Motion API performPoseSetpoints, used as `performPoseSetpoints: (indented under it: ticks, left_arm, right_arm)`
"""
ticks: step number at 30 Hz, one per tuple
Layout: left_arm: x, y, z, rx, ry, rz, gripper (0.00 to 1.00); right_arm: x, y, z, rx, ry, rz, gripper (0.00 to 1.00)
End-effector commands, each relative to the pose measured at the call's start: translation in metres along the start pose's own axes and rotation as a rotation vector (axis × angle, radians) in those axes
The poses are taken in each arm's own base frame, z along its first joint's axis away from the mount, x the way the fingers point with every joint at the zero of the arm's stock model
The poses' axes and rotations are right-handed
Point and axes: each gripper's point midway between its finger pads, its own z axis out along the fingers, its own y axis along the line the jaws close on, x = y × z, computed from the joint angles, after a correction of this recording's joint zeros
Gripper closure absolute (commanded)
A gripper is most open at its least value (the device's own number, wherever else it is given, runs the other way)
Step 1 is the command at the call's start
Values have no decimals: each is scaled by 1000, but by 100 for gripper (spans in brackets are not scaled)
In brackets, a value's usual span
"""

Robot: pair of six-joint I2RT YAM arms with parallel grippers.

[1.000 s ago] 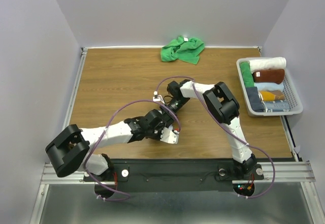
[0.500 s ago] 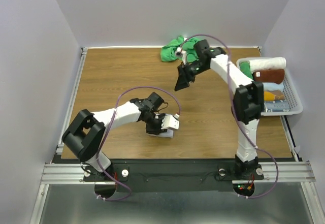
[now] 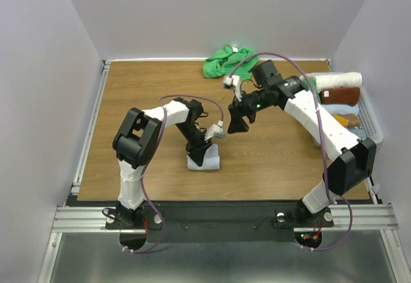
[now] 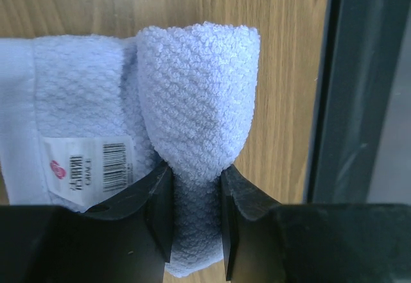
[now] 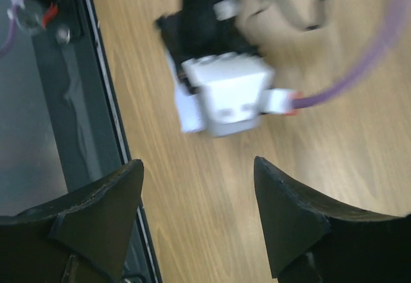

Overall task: Roll the towels
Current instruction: Roll the towel

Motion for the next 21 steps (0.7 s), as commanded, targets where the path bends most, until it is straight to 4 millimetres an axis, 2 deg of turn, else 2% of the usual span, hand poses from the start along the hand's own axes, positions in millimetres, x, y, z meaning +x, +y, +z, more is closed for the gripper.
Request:
performPoseSetpoints:
  ticks: [1,3,4,5,6,7,8,10,11,14,16,17,18,19,21]
  left_arm:
    - [31,21,10,54,93,-74,62]
    - [29,28,7,58,82,-90,62]
    - [26,34,4,50,70,-88,62]
    - [29,36,6,67,76,-105,62]
    - [25,40,5,63,71,-97,61]
    - [27,41,7,74,75,-107,61]
    - [27,40,7,84,79,-110,59]
    - [24,41,7,96,74,-109,59]
    - [26,41,8,104,76,-117,58]
    - [24,44,8,103,69,-115,57]
    - [25,45,8,108,66,-119,57]
    - [27,44,8,120,68,-128,56]
    - [26,46,7,118,60,-128,56]
    - [25,46,7,121,54,-132,56]
    - [23,48,6,117,43,-134,55]
  right_arm:
    - [0,23,21,84,56,-170,27]
    - [2,28,31,98,65,-205,27]
    - [13,25,39,133,103,-206,27]
    - [18,35,52,122,130,-241,27]
    - [19,28,60,181,145,-274,27]
    - [31,38,76,171,183,-310,27]
    - [28,38,85,191,173,-346,26]
    - [36,34,100,249,206,-391,23]
    - [40,41,114,247,205,-432,22]
    - [54,30,138,316,235,-495,19]
    - [59,21,145,367,238,-532,18]
    - [54,20,152,376,207,-552,17]
    - [63,19,156,373,211,-555,16]
    - [60,18,162,375,186,-564,16]
    - [72,16,169,367,206,-577,16]
